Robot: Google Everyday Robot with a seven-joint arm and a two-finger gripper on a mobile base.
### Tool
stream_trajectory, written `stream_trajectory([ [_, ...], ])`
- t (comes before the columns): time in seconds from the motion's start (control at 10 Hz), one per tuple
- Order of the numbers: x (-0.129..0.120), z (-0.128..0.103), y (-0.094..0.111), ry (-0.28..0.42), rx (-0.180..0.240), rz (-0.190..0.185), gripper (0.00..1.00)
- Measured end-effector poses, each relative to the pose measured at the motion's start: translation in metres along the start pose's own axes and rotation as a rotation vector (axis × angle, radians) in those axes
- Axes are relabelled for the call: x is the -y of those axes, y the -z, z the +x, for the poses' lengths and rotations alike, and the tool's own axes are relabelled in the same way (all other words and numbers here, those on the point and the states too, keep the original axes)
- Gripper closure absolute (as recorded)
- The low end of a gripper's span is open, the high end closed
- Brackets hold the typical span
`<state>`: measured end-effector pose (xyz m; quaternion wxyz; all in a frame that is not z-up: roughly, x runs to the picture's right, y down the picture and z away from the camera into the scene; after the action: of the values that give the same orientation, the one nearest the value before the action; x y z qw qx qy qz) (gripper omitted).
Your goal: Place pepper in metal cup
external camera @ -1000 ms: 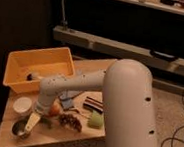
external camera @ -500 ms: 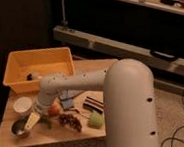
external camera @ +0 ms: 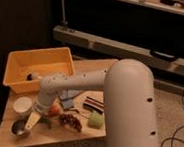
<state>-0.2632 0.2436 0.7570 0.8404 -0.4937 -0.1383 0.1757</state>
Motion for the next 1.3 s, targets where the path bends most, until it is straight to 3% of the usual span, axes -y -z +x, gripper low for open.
stream_trajectory([
  [0.9, 0.0, 0.001, 0.0, -0.002, 0.0, 0.0, 0.26],
  [1.3, -0.001, -0.002, 0.011, -0.005, 0.002, 0.003, 0.26],
])
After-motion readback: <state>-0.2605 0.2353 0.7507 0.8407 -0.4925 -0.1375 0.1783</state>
